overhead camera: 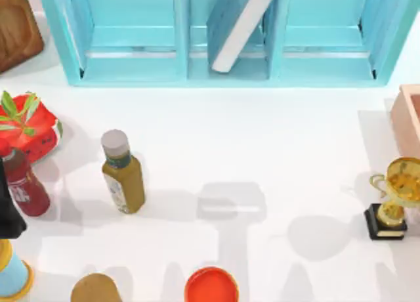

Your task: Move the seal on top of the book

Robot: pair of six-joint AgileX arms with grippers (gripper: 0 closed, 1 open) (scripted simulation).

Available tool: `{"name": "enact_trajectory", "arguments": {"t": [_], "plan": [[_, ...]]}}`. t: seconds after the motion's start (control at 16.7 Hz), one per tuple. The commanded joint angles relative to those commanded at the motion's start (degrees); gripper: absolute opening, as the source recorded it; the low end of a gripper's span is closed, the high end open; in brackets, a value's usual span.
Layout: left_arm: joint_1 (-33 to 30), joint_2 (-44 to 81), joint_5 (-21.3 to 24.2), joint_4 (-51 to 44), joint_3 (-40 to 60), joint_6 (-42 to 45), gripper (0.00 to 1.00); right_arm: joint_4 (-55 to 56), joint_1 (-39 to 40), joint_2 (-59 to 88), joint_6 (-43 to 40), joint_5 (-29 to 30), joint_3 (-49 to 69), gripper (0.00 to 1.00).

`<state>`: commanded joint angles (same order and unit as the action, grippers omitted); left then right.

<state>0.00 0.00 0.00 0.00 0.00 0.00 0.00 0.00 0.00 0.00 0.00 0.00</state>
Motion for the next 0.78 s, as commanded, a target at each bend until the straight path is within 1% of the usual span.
{"name": "enact_trajectory", "arguments": {"t": [0.24, 0.42, 0.6, 0.78], "plan": [[0.0, 0.0, 0.0, 0.0, 0.0, 0.0, 1.0, 1.56, 1.07, 1.72, 0.15, 0.35, 1.23, 1.0], [0.0, 0.0, 0.0, 0.0, 0.0, 0.0, 1.0, 7.63, 5.08, 8.78, 0.89, 1.8, 5.95, 1.0], [0.0, 0.0, 0.0, 0.0, 0.0, 0.0, 1.0, 16.93, 11.1, 21.13, 2.47, 4.37, 13.35, 1.0], [0.0, 0.0, 0.0, 0.0, 0.0, 0.0, 1.0, 27.43, 17.94, 38.78, 5.04, 8.06, 22.38, 1.0]]}}
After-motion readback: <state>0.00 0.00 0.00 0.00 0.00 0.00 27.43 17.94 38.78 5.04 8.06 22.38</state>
